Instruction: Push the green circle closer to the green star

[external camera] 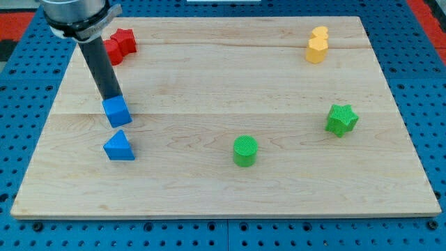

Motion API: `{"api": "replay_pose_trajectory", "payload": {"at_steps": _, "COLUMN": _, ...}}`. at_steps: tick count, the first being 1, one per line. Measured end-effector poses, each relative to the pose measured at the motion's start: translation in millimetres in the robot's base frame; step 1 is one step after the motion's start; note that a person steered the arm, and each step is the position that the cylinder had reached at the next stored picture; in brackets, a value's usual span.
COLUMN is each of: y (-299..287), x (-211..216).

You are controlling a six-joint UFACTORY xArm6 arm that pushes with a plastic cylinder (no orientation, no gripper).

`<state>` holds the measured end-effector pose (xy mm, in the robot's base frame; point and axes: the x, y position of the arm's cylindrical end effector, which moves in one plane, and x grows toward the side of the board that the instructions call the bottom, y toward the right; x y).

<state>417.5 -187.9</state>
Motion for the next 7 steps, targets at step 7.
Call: {"api": "replay_pose_trajectory", "payload": {"at_steps": 7, "y": 144, "x": 106}}
